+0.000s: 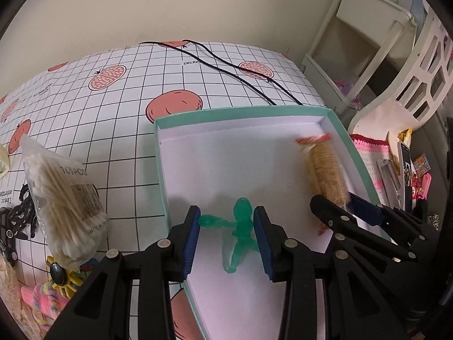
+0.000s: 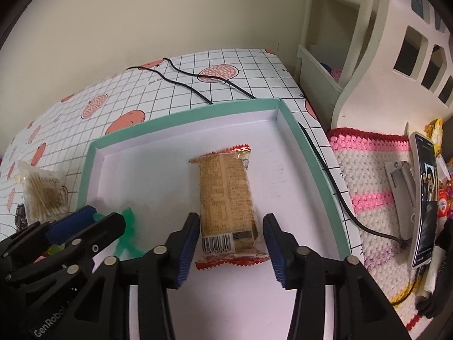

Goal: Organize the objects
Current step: 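Carry both items over the teal-rimmed tray and open both grippers, then withdraw both grippers from the tray back toward the scattered items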

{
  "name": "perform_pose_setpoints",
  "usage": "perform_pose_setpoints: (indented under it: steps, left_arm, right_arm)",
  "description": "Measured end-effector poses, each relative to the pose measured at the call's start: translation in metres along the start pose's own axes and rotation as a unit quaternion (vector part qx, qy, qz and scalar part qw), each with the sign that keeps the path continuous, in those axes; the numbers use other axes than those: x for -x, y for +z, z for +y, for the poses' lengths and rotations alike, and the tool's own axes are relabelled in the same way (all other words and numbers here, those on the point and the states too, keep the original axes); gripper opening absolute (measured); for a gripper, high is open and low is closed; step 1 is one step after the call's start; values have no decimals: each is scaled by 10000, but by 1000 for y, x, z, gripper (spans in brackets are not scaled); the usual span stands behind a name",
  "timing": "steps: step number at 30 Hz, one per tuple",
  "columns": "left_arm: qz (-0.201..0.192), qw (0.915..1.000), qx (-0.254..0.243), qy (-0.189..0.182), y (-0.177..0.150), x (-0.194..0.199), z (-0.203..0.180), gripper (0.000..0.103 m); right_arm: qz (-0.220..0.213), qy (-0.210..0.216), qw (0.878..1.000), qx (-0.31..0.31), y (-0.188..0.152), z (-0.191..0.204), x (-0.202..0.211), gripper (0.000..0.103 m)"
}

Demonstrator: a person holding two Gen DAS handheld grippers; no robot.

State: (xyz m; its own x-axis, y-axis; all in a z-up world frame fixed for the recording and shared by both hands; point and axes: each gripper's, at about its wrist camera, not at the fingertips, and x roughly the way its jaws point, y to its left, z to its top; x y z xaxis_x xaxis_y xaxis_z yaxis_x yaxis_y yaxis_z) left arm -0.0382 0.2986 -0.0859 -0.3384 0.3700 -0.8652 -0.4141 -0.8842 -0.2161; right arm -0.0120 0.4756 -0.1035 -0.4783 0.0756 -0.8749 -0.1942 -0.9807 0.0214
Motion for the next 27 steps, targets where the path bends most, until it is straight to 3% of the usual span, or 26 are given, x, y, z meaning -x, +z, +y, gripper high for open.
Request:
perform_pose_setpoints:
  steps: [14,16,18,25,26,27]
  left_arm:
    - [-267,9995,160,-81,-1,40,8,41]
    - [-284,9994,176,-29,-3,46,10,46]
    - [-299,9992,275,15,-6,52,14,62]
    - [-299,9985,374,270,-18,69,26,64]
    - [-296,9984,360,324,-20,71,27,67]
    - [-286,9983,362,361,-21,73,27,78]
  right_arm:
    - [-166,197,9989,-386,-6,-5,35,52]
    - [-170,144,9990,-394,-10,-4,39,62]
    - [-158,136,9989,-428,-14,-3,43,62]
    - [-163,162,9989,-412,-26,4,52,70]
    - [-173,177,9988,-411,-28,5,53,71]
    - [-181,184,9989,-402,-29,6,54,72]
